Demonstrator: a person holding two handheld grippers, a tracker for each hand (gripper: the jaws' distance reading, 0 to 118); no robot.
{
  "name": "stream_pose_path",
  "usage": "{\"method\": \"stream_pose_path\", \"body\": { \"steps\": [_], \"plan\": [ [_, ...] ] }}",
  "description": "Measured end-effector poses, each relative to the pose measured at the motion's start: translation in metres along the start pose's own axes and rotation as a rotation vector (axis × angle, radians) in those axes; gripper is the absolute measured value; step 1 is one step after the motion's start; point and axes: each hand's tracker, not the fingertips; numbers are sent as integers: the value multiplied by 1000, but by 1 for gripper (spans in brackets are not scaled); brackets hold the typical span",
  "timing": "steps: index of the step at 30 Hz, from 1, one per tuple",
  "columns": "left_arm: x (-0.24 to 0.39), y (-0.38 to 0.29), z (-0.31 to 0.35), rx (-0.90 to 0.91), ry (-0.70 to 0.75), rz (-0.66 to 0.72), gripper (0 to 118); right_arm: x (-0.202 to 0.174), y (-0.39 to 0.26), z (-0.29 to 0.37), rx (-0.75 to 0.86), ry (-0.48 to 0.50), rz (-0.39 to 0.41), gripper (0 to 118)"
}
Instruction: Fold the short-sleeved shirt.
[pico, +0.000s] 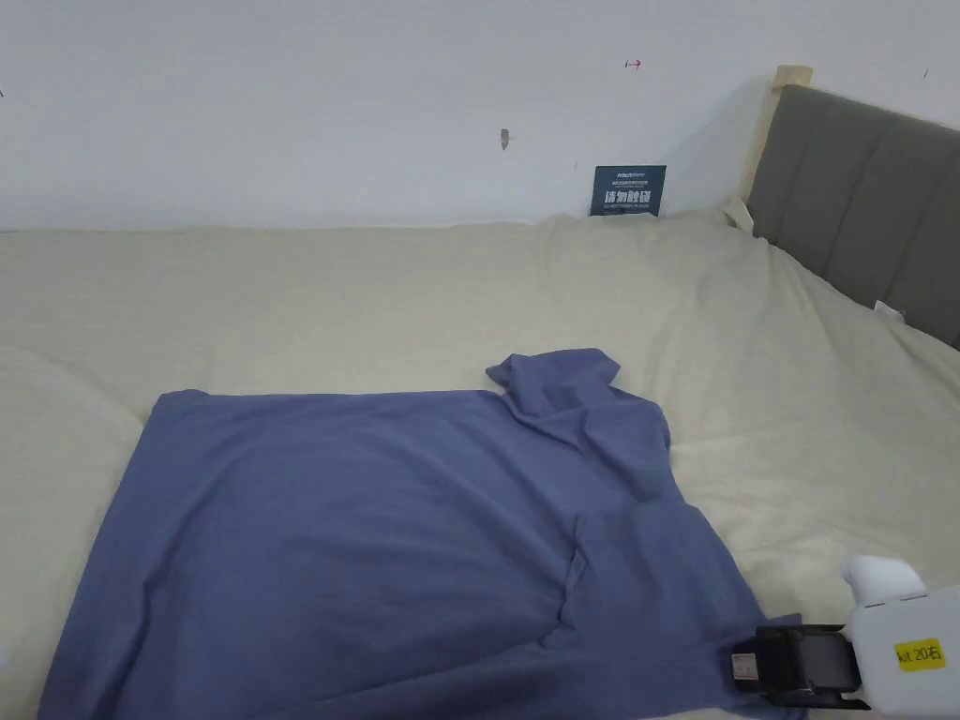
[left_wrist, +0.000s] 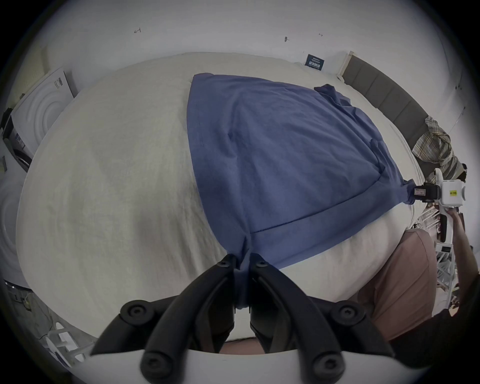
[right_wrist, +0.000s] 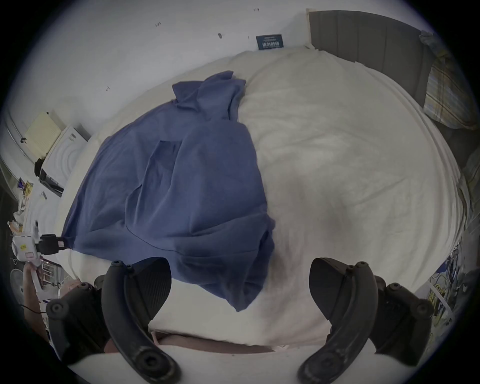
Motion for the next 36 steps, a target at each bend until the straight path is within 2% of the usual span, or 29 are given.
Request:
{"method": "stream_pose_path", "body": {
  "steps": [2,6,8,9,10,11,12,14,17,21,27,30,36],
  "plan": [
    [4,-3,-3,-9,1,1,8,-6,3,0,4,33,15,109],
    [3,-4,-2,-22,10,6,8,-31,12,4,43,16,126,109],
    [3,-4,-4,-25,13,10,8,-36,20,-2,26,10,124,107],
    [1,-3,-7,-30,12,14,8,-37,23,-7,-3,1,119,100],
    [1,-3,-8,-32,11,17,8,-37,24,-12,-38,-25,99,74],
    [1,-3,-8,-35,10,19,8,-35,25,-16,-38,-48,90,38],
    [2,-3,-8,-37,11,22,8,-27,28,-24,-18,-33,84,9],
    [5,-6,-5,-36,10,27,8,-25,26,-18,-16,28,49,9],
    [2,-6,-2,-7,-5,60,8,-31,17,7,49,32,75,9],
    [-11,-8,6,71,-98,147,8,-26,12,28,110,98,92,9],
    [-9,-16,41,184,-219,209,8,-38,-2,57,140,126,106,9],
    [-12,-6,52,218,-234,225,8,-43,-1,66,164,132,120,9],
    [-17,41,58,267,-234,241,8,-44,28,76,178,151,85,9]
  ]
}}
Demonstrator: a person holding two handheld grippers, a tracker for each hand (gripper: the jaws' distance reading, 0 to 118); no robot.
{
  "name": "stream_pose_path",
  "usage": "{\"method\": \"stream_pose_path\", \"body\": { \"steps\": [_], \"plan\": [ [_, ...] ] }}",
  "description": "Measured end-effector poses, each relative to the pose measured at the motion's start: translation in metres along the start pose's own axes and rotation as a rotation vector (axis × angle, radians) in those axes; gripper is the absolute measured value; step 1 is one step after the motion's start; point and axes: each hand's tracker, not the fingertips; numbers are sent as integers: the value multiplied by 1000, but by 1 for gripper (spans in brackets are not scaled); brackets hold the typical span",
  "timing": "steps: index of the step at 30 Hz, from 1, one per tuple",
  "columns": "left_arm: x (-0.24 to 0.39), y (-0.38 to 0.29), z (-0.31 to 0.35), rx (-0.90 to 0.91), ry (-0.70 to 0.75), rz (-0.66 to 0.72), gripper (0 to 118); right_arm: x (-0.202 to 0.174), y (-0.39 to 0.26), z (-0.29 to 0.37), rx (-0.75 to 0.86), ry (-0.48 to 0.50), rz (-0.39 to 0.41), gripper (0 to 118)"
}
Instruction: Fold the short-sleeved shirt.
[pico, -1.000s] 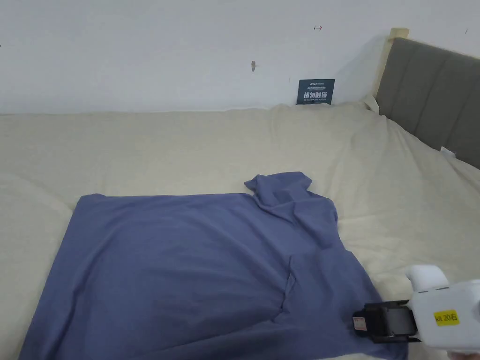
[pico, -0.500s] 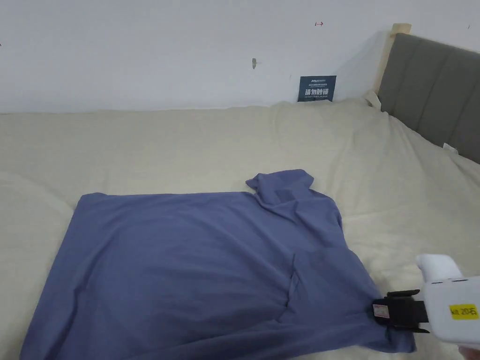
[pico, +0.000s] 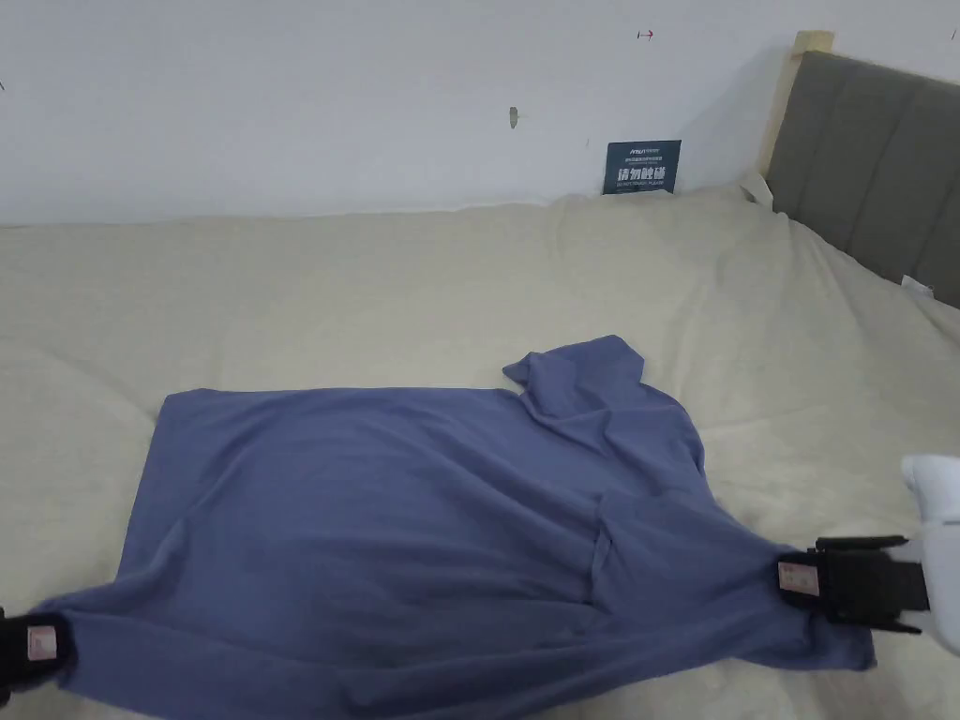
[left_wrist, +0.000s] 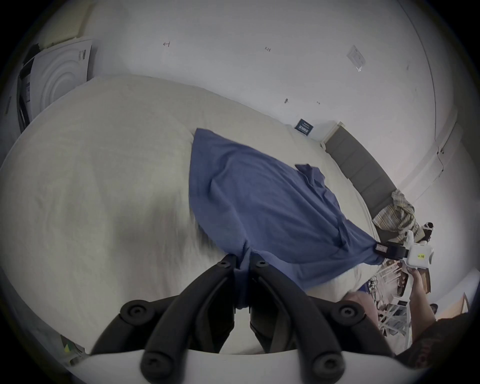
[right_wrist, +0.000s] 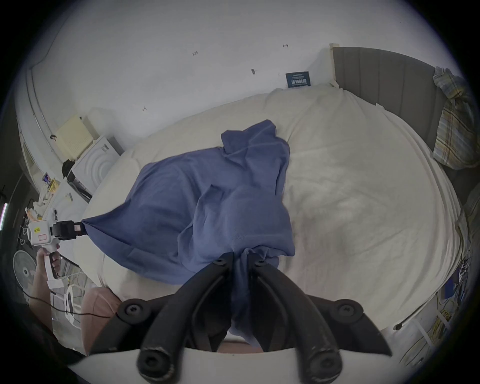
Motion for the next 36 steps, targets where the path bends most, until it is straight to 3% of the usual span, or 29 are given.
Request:
{"method": "stream_pose_path", "body": {
  "steps": [5,7,13,15,16,17,18,19,20,21,27,28,30,32,33,34,35,36],
  "plan": [
    [-12,54,-37,34,81,1,8,9,61,-26,-27,-55,-5,9],
    [-18,73,-62,46,177,35,8,15,89,-52,-70,-89,-55,9],
    [-31,111,-145,-13,215,78,8,27,153,-149,-225,-185,-164,9],
    [-39,117,-166,-32,234,86,31,29,158,-180,-250,-214,-190,15],
    [-41,118,-172,-33,233,87,55,27,159,-187,-249,-230,-211,32],
    [-50,120,-179,-23,246,83,93,27,156,-189,-226,-251,-231,55],
    [-53,120,-181,-16,248,76,93,29,153,-191,-188,-258,-254,55],
    [-56,120,-181,-11,244,74,101,31,150,-190,-160,-261,-262,64],
    [-58,118,-178,-6,242,75,114,26,148,-177,-116,-281,-272,80],
    [-54,111,-169,7,233,75,118,24,143,-166,-58,-282,-272,95],
    [-20,82,-107,102,189,-25,117,2,108,-73,178,-190,-225,97],
    [-12,74,-94,120,172,-40,117,18,109,-73,185,-144,-214,97],
    [-7,52,-64,172,137,-99,106,5,82,-39,264,-44,-146,97],
    [8,27,-39,208,137,-162,59,-7,53,-14,331,-38,-82,87],
    [26,5,-22,212,123,-195,28,-13,42,-3,361,-49,-66,72],
    [33,-7,-14,204,117,-223,0,-16,34,4,366,-45,-63,29],
    [39,-19,-6,207,133,-240,0,-18,26,10,368,-43,-70,0],
    [43,-28,3,240,144,-245,0,-28,11,17,367,-50,-72,0]
  ]
}}
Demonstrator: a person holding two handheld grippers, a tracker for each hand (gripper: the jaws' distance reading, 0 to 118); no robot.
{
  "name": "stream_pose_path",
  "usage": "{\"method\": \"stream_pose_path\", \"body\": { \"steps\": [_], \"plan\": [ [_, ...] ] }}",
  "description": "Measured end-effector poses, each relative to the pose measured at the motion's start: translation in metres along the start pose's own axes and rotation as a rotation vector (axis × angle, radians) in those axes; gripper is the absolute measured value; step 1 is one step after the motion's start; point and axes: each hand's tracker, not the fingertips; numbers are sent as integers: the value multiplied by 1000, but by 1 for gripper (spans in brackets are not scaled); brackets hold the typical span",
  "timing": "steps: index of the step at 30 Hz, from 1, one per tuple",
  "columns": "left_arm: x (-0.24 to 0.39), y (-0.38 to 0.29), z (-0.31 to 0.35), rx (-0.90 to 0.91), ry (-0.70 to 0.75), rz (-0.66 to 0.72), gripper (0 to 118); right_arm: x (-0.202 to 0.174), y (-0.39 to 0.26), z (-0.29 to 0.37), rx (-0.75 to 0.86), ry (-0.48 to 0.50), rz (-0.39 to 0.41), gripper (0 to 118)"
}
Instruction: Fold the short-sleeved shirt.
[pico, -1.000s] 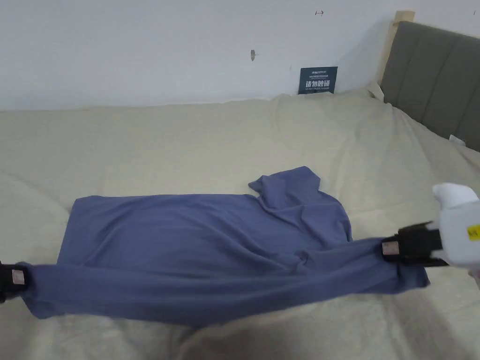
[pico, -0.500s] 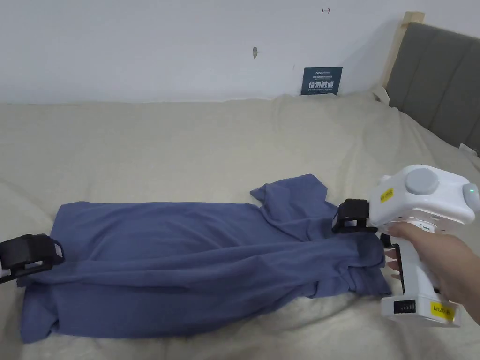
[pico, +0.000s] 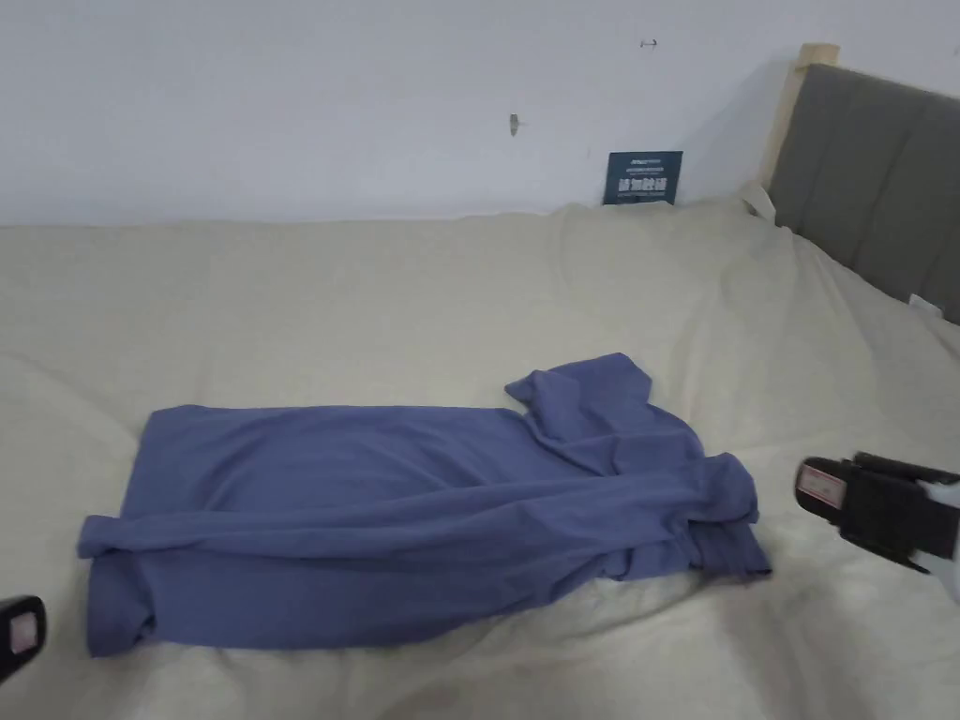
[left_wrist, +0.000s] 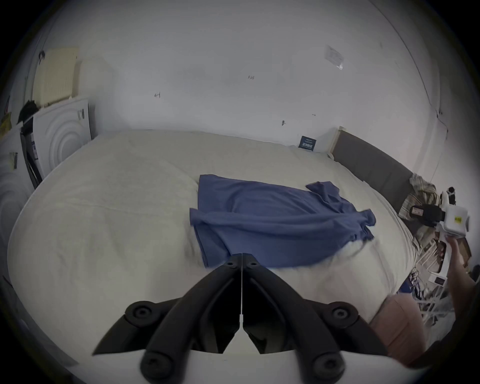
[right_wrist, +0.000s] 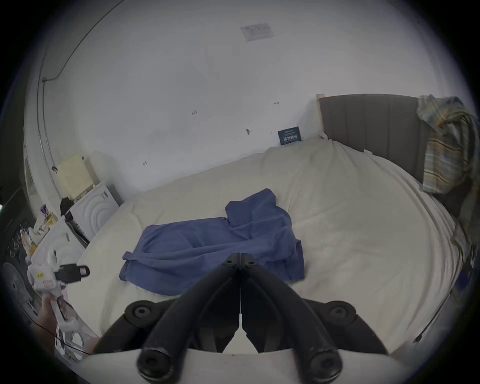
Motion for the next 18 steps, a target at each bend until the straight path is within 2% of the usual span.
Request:
{"method": "stream_pose_path", "body": {
  "steps": [1,3,6,8,11,13,14,15,16,17,18],
  "plan": [
    [-5,-4,4,-23,-28,22,0,2,-3,8,21,-6,-38,0],
    [-3,0,13,-32,-46,46,0,7,-4,14,-5,64,-80,0],
    [-17,30,0,-97,66,27,0,-7,-7,19,-7,31,-21,0],
    [-31,57,-30,-239,122,69,0,-15,-8,19,-12,27,36,0],
    [-55,74,-89,-520,4,183,3,-18,-5,20,-25,47,44,0],
    [-62,73,-122,-554,-33,253,6,-20,-10,17,-40,85,28,0],
    [-67,73,-135,-538,-4,263,17,-20,-10,16,-45,95,22,0],
    [-71,70,-148,-535,32,274,48,-20,-11,14,-52,96,19,0],
    [-71,67,-160,-559,92,248,101,-20,-15,12,-60,95,18,0],
    [-76,62,-174,-565,154,215,118,-20,-16,10,-71,96,16,0],
    [-73,67,-179,-535,170,179,115,-20,-18,6,-86,95,15,0]
  ]
}}
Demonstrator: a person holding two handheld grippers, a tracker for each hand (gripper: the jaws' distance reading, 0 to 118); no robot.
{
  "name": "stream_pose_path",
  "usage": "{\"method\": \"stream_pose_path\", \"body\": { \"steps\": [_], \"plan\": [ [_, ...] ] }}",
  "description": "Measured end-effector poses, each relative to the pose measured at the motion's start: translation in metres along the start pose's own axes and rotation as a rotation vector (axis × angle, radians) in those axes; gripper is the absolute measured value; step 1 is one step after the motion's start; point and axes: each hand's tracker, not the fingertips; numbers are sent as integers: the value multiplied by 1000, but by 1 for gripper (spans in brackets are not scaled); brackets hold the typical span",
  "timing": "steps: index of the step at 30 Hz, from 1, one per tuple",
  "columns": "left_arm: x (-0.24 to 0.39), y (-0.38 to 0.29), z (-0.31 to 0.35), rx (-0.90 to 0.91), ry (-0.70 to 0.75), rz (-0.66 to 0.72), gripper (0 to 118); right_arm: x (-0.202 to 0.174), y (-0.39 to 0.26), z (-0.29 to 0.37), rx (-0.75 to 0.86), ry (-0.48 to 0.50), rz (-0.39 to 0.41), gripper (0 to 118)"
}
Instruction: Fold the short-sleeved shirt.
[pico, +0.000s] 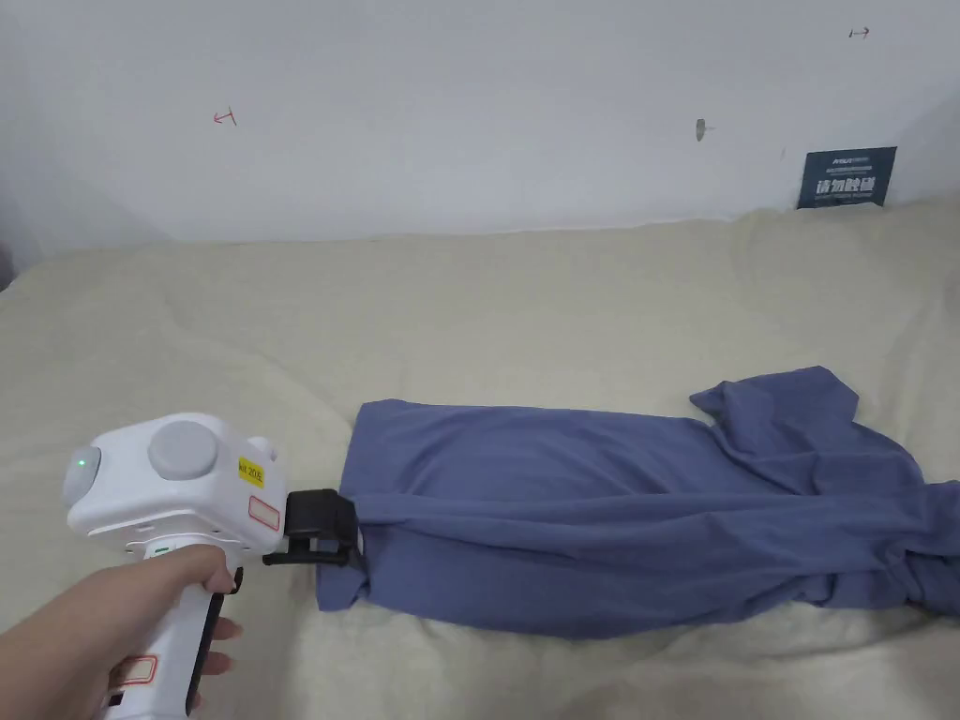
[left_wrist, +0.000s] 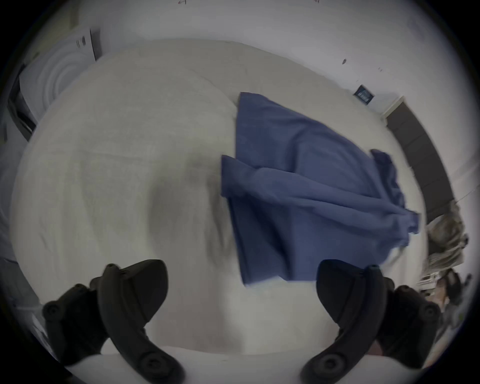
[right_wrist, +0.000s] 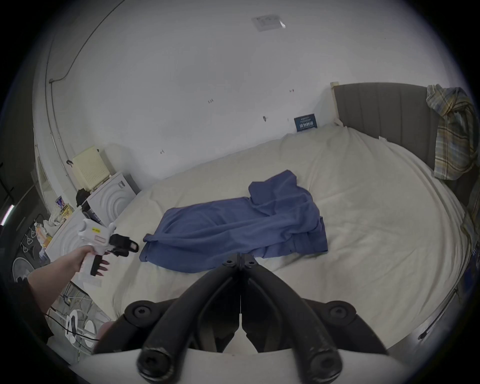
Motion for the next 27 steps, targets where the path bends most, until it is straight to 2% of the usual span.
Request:
{"method": "stream_pose_path", "body": {
  "steps": [5,6,9,11,12,13,14,15,17,22,23,25,27],
  "plan": [
    [29,-17,-46,-134,175,-167,114,-2,-7,-19,-70,-11,15,0],
    [32,-18,-51,-144,208,-160,114,3,-9,-22,-77,-10,19,0],
    [31,-11,-48,-140,191,-149,113,-1,-9,-31,-91,-4,14,0],
    [33,-3,-46,-117,175,-278,88,3,-9,-36,-94,14,2,0],
    [39,-3,-41,-108,151,-331,70,2,-9,-39,-93,18,0,0],
    [44,-4,-39,-112,121,-355,39,0,-9,-41,-92,19,0,0],
    [47,-3,-39,-117,89,-384,20,2,-9,-42,-92,20,-2,0],
    [46,-4,-47,-150,31,-353,16,2,-8,-43,-92,19,-1,0],
    [39,3,-51,-144,69,-351,14,1,-8,-44,-89,18,-1,0],
    [55,-29,-8,-128,-24,-247,12,29,25,-44,-38,-30,32,0],
    [36,-7,-14,-123,-29,-242,12,39,40,-49,-53,-42,28,0],
    [35,-7,-6,-91,-54,-206,12,59,65,-70,-170,-105,0,0],
    [29,-1,-1,-74,-64,-201,12,81,87,-103,-374,-102,-50,0]
  ]
}}
